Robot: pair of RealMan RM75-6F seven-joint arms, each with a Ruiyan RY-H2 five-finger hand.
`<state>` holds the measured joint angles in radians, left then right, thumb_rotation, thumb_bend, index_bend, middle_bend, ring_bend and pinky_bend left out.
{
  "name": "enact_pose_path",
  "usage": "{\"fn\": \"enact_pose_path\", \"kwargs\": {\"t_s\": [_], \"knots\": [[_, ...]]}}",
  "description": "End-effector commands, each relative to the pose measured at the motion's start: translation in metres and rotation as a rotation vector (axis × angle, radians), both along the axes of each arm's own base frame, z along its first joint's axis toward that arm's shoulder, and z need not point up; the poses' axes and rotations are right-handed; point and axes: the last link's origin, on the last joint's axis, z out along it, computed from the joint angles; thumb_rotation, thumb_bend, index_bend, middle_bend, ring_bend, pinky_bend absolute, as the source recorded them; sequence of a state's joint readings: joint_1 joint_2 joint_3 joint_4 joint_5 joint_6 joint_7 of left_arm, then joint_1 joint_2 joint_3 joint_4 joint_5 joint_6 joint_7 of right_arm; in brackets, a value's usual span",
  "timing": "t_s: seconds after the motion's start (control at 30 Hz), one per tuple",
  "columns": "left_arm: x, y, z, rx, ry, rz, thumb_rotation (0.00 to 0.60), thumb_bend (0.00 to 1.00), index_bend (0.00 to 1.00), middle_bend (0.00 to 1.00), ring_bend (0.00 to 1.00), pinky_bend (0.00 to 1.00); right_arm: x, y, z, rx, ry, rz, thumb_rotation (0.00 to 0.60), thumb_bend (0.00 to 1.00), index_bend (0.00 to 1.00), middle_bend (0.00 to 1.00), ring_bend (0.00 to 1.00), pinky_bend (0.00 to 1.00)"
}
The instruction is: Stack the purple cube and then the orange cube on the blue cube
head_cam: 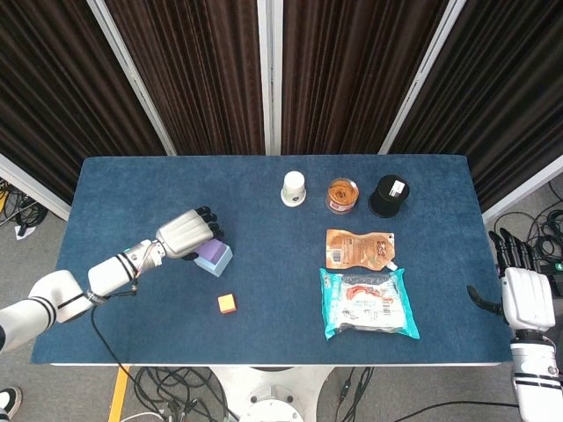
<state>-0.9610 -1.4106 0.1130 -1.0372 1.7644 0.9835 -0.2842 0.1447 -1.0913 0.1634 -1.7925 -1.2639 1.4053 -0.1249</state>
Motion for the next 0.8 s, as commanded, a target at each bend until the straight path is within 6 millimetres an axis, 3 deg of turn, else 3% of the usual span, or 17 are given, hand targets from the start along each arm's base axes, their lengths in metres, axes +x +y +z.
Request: {"fn": "enact_pose_path", "kwargs": {"t_s": [0.03,0.17,0.4,0.6,0.8], "knots": [[0.0,0.0,0.0,-0.005,-0.006,0.003,0.6,0.2,0.32,0.47,0.28,0.24,0.0,0.0,0.0,0.002,0.0,-0.002,0.6,0.14,0.0,0.0,0.0,0.0],[0.001,-0.001,0.001,-0.011,-0.004,0.003,0.6,0.15,0.2,0.4,0.26,0.24,0.0,0.0,0.0,0.005,-0.002,-0.003,0.6,0.14,0.0,0.0,0.0,0.0],[0.001,-0.004,0.01,0.01,0.002,-0.008,0.6,0.14,0.18,0.38,0.25,0.24,-0.001,0.0,0.001,0.01,-0.009,-0.004,0.6,0.14,0.0,0.0,0.0,0.0],[-0.023,-0.013,0.053,0.122,0.046,0.07,0.6,0.15,0.18,0.37,0.24,0.24,-0.001,0.0,0.005,0.019,-0.035,0.003,0.6,0.14,0.0,0.0,0.0,0.0],[-0.061,-0.05,0.101,0.269,0.073,0.263,0.6,0.14,0.29,0.41,0.24,0.24,0.001,0.008,0.012,0.02,-0.064,0.033,0.6,0.14,0.0,0.0,0.0,0.0]]}}
